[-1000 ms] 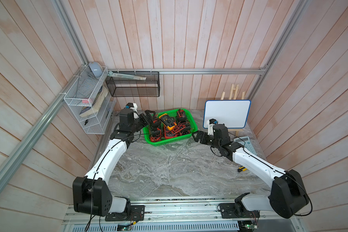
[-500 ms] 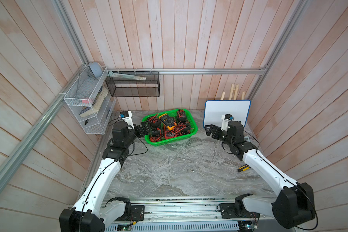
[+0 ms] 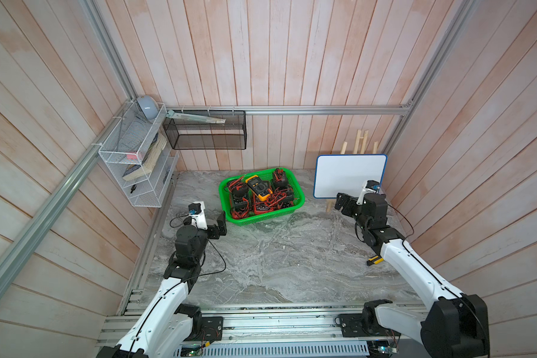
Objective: Put the multimeter into the basket
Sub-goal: Reset both arms
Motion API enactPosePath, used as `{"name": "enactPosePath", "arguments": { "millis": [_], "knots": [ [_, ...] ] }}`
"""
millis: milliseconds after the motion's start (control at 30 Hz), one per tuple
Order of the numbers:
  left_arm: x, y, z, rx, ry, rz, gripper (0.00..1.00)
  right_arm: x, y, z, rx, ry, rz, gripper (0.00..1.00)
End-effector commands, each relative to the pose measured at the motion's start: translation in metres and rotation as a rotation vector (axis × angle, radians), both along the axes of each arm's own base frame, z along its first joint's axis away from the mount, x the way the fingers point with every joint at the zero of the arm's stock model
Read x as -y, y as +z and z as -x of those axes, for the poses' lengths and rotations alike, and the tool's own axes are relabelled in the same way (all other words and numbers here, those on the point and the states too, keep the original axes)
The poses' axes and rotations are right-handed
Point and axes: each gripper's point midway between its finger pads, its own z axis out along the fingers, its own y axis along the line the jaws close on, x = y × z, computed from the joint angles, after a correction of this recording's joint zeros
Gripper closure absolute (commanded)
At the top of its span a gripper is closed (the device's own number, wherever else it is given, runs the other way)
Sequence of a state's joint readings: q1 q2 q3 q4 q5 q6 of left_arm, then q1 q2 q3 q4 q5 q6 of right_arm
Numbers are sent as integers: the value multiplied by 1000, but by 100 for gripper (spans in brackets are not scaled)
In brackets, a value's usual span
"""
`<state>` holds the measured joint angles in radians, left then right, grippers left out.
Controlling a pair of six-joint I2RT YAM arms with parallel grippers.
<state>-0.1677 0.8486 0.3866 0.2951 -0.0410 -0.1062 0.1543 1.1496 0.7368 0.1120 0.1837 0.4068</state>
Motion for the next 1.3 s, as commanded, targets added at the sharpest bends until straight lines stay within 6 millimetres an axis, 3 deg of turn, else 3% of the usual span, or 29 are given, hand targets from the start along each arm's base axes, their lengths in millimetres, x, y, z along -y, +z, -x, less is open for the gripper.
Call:
{"name": "enactPosePath", "arguments": {
  "millis": [0,200,500,633,800,867,900,1100,1267],
  "knots": [
    [-27,26,-2,132,140,-63,0,53,16,7,131,-214,112,2],
    [-49,-3,-11,99,224,-42,0,95,-5,20,187,-339,227,2],
    [-59,-52,-27,83,273,-75,0,108,-65,16,136,-331,292,2],
    [-62,-51,-27,144,264,-106,0,99,-83,15,175,-261,264,2],
    [-70,-65,-33,151,262,-83,0,72,-90,9,200,-94,298,2],
    [-68,-71,-33,173,249,-91,0,64,-93,17,239,-52,301,2],
    [-68,-74,-34,155,244,-90,0,62,-85,21,298,-48,307,2],
    [-68,-85,-56,46,222,-80,0,62,-89,18,273,-46,299,2],
    [-68,-84,-56,59,215,-78,0,63,-90,18,270,-48,299,2]
  ]
}}
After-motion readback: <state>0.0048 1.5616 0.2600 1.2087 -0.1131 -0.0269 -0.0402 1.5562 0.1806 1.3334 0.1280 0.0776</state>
